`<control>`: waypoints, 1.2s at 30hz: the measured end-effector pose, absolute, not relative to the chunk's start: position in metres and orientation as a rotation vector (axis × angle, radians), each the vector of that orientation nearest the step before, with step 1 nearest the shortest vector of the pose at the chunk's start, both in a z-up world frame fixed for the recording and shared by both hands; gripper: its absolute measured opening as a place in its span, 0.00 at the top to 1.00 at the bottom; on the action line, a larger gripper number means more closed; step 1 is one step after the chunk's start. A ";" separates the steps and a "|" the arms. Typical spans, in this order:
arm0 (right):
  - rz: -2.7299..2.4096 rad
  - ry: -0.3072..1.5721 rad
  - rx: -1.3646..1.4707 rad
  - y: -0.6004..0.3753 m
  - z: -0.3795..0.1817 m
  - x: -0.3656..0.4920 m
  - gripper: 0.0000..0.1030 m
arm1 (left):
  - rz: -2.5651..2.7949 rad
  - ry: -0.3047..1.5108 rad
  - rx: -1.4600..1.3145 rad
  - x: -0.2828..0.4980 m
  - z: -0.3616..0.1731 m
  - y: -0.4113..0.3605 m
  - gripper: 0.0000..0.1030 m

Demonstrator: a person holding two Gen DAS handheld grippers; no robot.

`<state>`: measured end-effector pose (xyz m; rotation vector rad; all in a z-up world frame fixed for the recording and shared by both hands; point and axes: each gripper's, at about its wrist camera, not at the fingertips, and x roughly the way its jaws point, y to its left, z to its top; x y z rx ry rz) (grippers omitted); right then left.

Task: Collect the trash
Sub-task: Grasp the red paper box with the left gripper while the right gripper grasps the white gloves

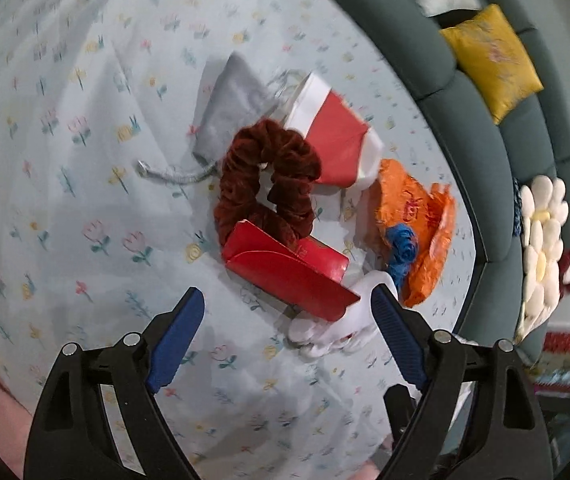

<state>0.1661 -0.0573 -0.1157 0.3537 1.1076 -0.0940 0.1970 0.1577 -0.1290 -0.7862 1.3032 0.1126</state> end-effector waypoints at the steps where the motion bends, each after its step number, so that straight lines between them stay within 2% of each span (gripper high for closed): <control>1: -0.095 1.113 0.360 -0.057 -0.118 0.173 0.54 | 0.127 1.320 -0.797 0.200 -0.132 0.157 0.22; 3: -0.096 1.124 0.369 -0.055 -0.123 0.184 0.54 | 0.153 1.352 -0.797 0.205 -0.139 0.156 0.25; 5: -0.093 1.133 0.376 -0.053 -0.127 0.194 0.54 | 0.162 1.387 -0.773 0.208 -0.145 0.155 0.34; 9: -0.072 1.154 0.382 -0.045 -0.136 0.210 0.54 | 0.155 1.416 -0.775 0.204 -0.157 0.159 0.39; 12: -0.061 1.174 0.376 -0.038 -0.146 0.217 0.54 | 0.145 1.429 -0.786 0.198 -0.162 0.162 0.49; 16: -0.038 1.209 0.379 -0.030 -0.160 0.215 0.55 | 0.130 1.450 -0.810 0.187 -0.168 0.166 0.50; 27: 0.018 1.249 0.389 -0.020 -0.171 0.175 0.56 | 0.041 1.418 -0.629 0.160 -0.162 0.163 0.56; 33: 0.042 1.269 0.436 -0.019 -0.177 0.162 0.71 | -0.011 1.405 -0.578 0.149 -0.158 0.158 0.65; 36: 0.062 1.279 0.424 -0.016 -0.180 0.154 0.82 | -0.053 1.395 -0.545 0.147 -0.156 0.153 0.69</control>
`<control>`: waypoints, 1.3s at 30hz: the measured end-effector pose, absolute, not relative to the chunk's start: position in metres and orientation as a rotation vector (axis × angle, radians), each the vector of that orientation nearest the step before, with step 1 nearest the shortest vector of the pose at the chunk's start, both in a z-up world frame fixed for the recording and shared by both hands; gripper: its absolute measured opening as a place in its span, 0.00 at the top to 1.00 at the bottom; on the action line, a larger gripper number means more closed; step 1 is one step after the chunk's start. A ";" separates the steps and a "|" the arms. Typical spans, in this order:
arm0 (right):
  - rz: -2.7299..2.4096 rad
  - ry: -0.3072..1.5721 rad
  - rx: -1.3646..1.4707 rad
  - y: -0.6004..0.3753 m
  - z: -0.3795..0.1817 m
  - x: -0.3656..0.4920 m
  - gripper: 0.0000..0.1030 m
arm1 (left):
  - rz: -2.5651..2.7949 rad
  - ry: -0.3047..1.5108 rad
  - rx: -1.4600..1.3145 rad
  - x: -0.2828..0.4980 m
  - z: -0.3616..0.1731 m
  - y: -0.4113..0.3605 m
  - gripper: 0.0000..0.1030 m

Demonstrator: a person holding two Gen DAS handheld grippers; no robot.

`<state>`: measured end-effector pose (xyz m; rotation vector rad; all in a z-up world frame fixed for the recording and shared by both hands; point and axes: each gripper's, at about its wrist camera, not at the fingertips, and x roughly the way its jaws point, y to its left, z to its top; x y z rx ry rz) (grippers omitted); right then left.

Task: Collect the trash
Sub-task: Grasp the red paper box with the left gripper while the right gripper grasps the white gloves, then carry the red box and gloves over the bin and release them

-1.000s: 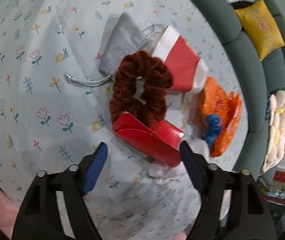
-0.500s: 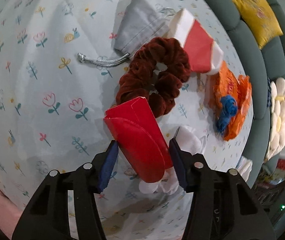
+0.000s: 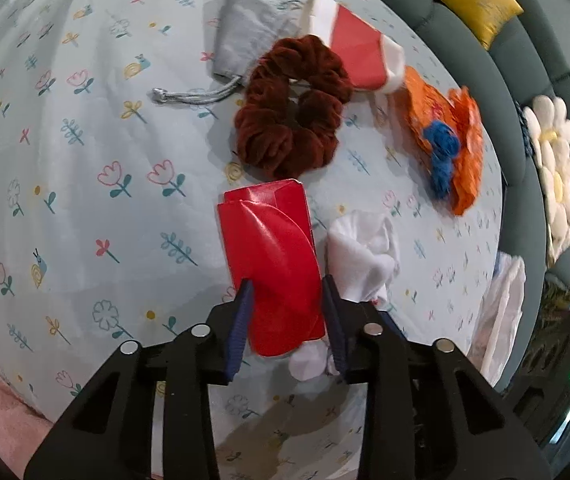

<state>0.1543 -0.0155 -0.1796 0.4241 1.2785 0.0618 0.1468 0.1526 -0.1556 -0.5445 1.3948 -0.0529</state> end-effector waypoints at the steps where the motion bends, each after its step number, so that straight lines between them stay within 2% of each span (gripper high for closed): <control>1: 0.070 1.283 0.419 -0.015 -0.181 0.151 0.88 | -0.064 1.391 -0.537 0.146 -0.156 0.151 0.71; 2: 0.077 1.286 0.416 -0.014 -0.181 0.149 0.92 | -0.085 1.388 -0.534 0.144 -0.156 0.149 0.77; 5: 0.088 1.286 0.412 -0.015 -0.180 0.142 0.95 | -0.132 1.379 -0.520 0.140 -0.153 0.144 0.87; 11: 0.076 1.229 0.405 -0.026 -0.161 0.131 0.95 | -0.191 1.347 -0.502 0.136 -0.137 0.130 0.97; 25: -0.064 1.001 0.477 -0.118 -0.093 0.100 0.95 | -0.381 1.237 -0.388 0.126 -0.076 0.054 0.99; 39: -0.274 0.837 0.603 -0.257 -0.062 0.053 0.96 | -0.647 1.140 -0.203 0.123 -0.019 -0.102 1.00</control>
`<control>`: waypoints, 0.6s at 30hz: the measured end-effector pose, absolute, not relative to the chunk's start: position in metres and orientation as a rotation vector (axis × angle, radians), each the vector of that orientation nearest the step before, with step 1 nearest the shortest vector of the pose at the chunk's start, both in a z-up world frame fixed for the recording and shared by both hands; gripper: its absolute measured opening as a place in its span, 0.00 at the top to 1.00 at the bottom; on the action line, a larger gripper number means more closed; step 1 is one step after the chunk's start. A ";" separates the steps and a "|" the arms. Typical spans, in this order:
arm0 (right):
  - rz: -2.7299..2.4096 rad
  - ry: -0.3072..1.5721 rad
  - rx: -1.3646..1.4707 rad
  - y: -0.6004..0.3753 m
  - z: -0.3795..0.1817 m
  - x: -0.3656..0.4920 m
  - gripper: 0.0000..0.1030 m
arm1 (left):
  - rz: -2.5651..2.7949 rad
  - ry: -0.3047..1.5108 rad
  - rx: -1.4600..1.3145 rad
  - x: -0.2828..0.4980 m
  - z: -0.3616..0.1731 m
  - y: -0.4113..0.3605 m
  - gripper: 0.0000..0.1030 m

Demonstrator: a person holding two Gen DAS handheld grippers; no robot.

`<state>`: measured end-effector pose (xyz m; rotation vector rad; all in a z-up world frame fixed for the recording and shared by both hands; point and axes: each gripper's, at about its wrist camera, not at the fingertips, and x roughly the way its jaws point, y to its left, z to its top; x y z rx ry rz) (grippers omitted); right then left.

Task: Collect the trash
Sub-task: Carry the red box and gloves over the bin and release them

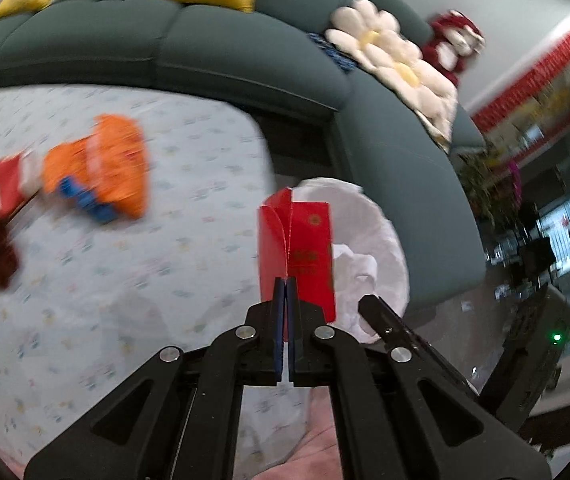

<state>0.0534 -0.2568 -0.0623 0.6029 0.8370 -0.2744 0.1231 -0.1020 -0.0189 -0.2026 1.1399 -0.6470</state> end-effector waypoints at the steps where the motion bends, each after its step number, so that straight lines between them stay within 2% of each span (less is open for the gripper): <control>1: -0.293 0.829 0.606 -0.268 -0.061 0.050 0.95 | -0.662 1.138 -0.192 0.123 -0.018 -0.112 1.00; 8: -0.381 0.798 0.616 -0.325 -0.061 0.037 0.95 | -0.740 1.146 -0.106 0.123 -0.019 -0.187 1.00; 15: -0.420 0.792 0.642 -0.359 -0.066 0.034 0.95 | -0.756 1.163 -0.083 0.127 -0.025 -0.226 0.98; 16: -0.418 0.792 0.646 -0.362 -0.066 0.035 0.95 | -0.756 1.158 -0.083 0.127 -0.025 -0.229 0.96; 17: -0.417 0.792 0.650 -0.364 -0.066 0.036 0.95 | -0.748 1.155 -0.076 0.127 -0.024 -0.230 0.87; 18: -0.418 0.791 0.654 -0.365 -0.066 0.037 0.95 | -0.743 1.152 -0.071 0.126 -0.024 -0.231 0.82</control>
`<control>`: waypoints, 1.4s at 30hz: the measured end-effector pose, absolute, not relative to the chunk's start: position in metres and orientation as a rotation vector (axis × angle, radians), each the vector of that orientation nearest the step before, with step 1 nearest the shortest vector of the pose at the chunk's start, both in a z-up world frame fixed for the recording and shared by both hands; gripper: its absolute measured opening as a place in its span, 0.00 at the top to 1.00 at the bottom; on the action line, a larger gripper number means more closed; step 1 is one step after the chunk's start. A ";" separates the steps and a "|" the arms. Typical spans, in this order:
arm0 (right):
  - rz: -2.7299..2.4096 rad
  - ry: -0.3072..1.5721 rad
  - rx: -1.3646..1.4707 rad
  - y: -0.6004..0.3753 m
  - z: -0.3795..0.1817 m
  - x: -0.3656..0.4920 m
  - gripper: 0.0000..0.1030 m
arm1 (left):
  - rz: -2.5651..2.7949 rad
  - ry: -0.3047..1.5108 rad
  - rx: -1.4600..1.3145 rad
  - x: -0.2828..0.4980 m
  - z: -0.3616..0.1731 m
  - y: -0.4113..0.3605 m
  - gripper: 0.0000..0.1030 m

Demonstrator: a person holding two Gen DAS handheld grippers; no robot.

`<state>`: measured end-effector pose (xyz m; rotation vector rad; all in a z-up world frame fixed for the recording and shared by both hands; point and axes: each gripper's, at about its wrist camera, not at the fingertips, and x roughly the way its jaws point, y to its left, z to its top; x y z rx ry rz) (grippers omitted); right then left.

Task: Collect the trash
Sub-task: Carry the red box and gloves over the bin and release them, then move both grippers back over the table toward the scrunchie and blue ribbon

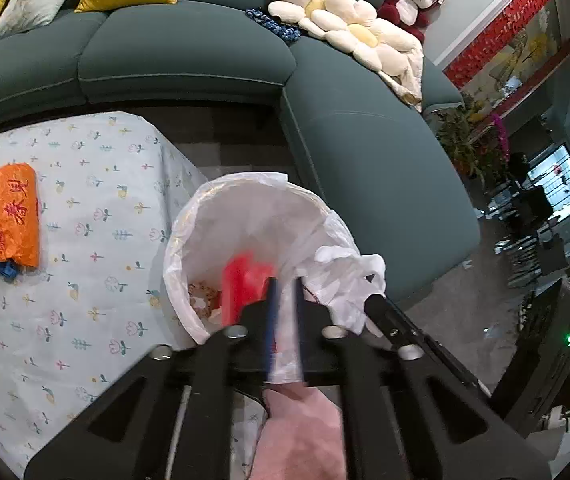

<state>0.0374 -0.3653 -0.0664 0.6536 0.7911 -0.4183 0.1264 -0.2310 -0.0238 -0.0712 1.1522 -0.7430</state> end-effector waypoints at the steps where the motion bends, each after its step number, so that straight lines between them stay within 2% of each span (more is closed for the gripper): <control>1: -0.414 0.790 0.659 -0.366 -0.066 0.040 0.94 | -0.737 1.149 -0.066 0.126 -0.023 -0.231 0.72; 2: -0.408 0.790 0.663 -0.367 -0.066 0.041 0.92 | -0.724 1.143 -0.061 0.126 -0.023 -0.230 0.68; 4: -0.408 0.788 0.660 -0.366 -0.065 0.044 0.88 | -0.716 1.137 -0.055 0.126 -0.023 -0.228 0.65; 7: -0.404 0.781 0.660 -0.363 -0.064 0.045 0.88 | -0.692 1.131 -0.047 0.127 -0.024 -0.221 0.60; 15: -0.394 0.796 0.646 -0.352 -0.063 0.050 0.87 | -0.642 1.125 -0.073 0.132 -0.024 -0.195 0.60; 26: -0.373 0.819 0.600 -0.320 -0.060 0.052 0.71 | -0.582 1.097 -0.083 0.133 -0.023 -0.157 0.60; 42: -0.292 0.874 0.511 -0.254 -0.059 0.070 0.65 | -0.438 1.106 -0.176 0.141 -0.038 -0.067 0.60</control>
